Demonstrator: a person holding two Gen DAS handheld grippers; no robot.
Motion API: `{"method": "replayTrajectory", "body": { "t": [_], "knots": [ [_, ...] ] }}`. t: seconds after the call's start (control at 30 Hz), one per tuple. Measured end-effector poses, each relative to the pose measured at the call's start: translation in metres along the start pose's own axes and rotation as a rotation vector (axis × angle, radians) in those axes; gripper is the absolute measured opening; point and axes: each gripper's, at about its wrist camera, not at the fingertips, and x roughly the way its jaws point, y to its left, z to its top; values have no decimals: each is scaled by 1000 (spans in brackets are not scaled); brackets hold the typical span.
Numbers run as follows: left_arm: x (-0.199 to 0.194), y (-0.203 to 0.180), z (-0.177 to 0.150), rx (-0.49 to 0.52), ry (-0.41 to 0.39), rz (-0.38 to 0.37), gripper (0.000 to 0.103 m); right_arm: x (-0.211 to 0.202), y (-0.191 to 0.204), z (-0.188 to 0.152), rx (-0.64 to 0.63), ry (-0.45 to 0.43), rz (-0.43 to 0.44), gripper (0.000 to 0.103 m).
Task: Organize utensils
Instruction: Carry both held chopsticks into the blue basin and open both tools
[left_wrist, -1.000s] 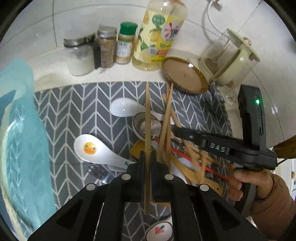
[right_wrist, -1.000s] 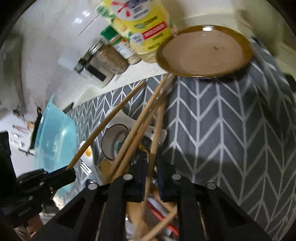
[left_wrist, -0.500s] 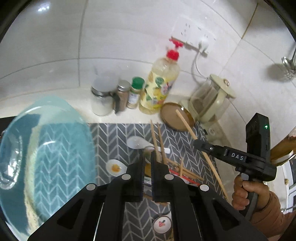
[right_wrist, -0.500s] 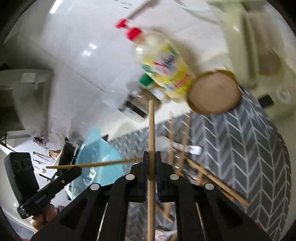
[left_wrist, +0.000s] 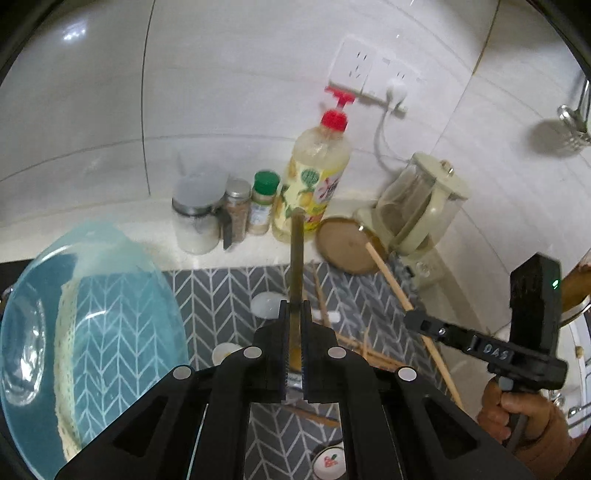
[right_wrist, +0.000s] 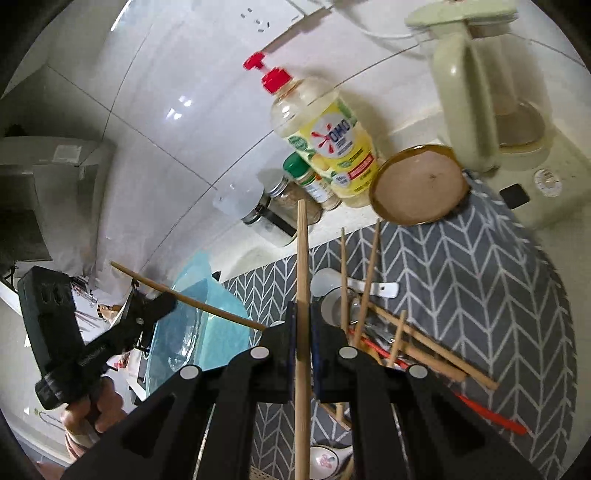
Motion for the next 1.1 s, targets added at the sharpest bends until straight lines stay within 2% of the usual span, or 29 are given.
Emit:
{"method": "replayTrajectory", "body": {
  "t": [0.2, 0.37, 0.47, 0.6, 0.73, 0.83, 0.97, 1.1],
  "knots": [
    [-68, 5, 10, -9, -122, -8, 5, -9, 26, 9, -53, -20, 49, 7],
    [-142, 37, 8, -27, -206, 50, 5, -1, 85, 17, -139, -34, 157, 7],
    [-174, 63, 0, -16, -192, 110, 5, 19, 127, 10, -175, -26, 232, 7],
    [-196, 108, -12, -4, -100, 159, 5, 61, 171, -16, -163, 39, 301, 7],
    [-189, 153, -27, 34, 41, 164, 5, 105, 195, -52, -131, 90, 297, 7],
    [-147, 186, -33, 41, 175, 106, 5, 141, 198, -73, -92, 114, 230, 7],
    [-87, 211, -30, 41, 255, 50, 5, 175, 201, -83, -73, 124, 123, 8],
    [-44, 233, -24, 46, 300, 53, 5, 200, 198, -84, -47, 131, -6, 8]
  ]
}}
